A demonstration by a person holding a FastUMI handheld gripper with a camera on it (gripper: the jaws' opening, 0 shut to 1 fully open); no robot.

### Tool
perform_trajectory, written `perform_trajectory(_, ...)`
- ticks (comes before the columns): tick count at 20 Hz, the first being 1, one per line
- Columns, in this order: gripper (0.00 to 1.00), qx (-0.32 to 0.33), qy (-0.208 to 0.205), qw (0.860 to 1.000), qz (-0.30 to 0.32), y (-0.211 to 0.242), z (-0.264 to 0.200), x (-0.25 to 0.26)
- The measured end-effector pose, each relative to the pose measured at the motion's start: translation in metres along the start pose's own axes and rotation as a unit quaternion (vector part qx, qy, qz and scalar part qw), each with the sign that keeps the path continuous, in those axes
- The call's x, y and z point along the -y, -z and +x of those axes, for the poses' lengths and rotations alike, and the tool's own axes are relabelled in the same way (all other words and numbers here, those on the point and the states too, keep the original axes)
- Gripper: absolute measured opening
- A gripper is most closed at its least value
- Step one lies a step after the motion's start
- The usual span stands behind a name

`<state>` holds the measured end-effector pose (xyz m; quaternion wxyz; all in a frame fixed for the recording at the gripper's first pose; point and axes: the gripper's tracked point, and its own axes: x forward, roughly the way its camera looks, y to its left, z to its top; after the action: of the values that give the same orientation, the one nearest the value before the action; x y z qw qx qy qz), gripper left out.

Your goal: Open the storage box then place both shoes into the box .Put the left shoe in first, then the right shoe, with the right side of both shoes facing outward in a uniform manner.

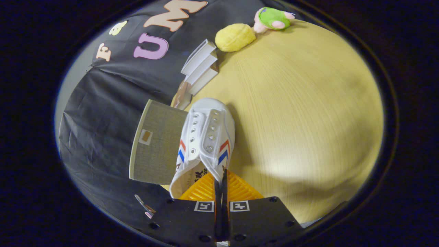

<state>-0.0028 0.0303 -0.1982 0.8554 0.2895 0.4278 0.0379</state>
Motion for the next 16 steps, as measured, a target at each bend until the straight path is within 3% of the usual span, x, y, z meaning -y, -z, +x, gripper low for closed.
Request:
perform_trajectory(3, 0.03, 0.019, -0.053, 0.998, 0.014, -0.013, -0.007, -0.041)
perform_trajectory(6, 0.03, 0.049, -0.088, 0.995, -0.019, -0.03, -0.021, -0.091)
perform_trajectory(10, 0.03, 0.039, -0.131, 0.989, -0.053, -0.034, -0.023, -0.174)
perform_trajectory(12, 0.03, 0.025, -0.128, 0.989, -0.069, -0.035, -0.008, -0.205)
perform_trajectory(16, 0.03, -0.009, -0.074, 0.99, -0.122, -0.024, 0.035, -0.24)
